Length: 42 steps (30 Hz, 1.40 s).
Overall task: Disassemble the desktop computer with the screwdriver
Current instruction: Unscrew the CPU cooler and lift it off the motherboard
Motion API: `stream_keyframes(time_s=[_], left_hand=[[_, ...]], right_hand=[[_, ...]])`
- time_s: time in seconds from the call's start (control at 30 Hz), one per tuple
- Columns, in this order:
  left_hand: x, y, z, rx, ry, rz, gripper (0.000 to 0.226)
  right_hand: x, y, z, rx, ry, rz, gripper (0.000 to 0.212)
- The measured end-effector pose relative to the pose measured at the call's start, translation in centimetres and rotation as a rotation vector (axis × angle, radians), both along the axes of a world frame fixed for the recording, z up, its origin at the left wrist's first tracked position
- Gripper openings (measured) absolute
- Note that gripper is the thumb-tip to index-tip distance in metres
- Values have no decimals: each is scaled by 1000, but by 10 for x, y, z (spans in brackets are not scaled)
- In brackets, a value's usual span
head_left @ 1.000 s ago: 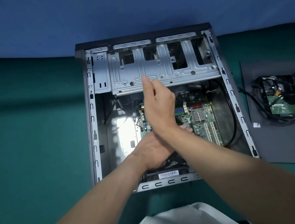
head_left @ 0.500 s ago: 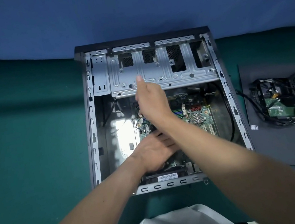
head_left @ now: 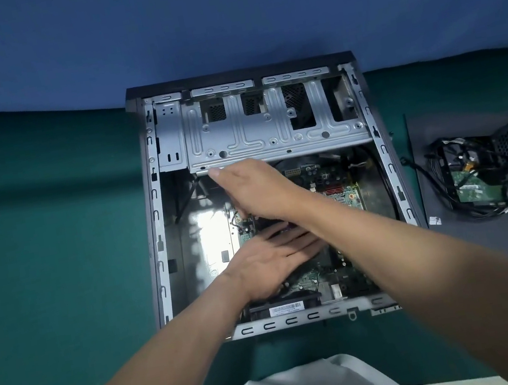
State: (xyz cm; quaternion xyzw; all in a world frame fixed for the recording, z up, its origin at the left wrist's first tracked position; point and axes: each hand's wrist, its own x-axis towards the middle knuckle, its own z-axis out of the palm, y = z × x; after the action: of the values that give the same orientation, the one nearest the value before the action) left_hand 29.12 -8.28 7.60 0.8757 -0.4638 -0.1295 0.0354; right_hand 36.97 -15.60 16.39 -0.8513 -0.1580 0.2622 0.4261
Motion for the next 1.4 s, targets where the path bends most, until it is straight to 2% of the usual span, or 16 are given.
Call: stream_keyframes(time_s=[0.07,0.1,0.17,0.23,0.27,0.43,0.67,0.83,0.93,1.1,1.17,1.3,1.4], left_hand=[[0,2,2,-15,30,4,59],[-1,3,1,-21,10,5,60],[-1,2,0,5,3,5,65],[-1,-1,-2,41,-13,-11,67],[-1,-1,-2,11,9,13,66],[-3,2,-8,80,-25,12,71],[-1,2,-7,53,4,7,67],[-1,0,-8,52,-6,12,70],[-1,0,-8,67,-21,-4,69],[-2,2,-10,36,2,-8,70],[-1,2,-11,35,0,-12,70],[0,2,-13,37,-14,-16,71],[0,3,-12,21,-18,-7,73]], right_hand=[[-5,0,2,-364,-279,42,46],[-6,-1,5,-537,-337,38,49],[-2,-6,16,-714,-230,76,48],[3,-7,26,-702,-71,196,28],[4,-5,29,-692,-37,259,26],[3,7,34,-691,-68,347,25],[-5,-2,40,-671,-381,571,21],[0,-7,37,-625,-534,724,40],[2,-9,32,-655,-442,663,36],[10,-4,30,-732,-97,389,37],[9,0,32,-772,-69,370,35],[0,-2,36,-806,-178,447,29],[-5,-5,42,-824,-418,738,35]])
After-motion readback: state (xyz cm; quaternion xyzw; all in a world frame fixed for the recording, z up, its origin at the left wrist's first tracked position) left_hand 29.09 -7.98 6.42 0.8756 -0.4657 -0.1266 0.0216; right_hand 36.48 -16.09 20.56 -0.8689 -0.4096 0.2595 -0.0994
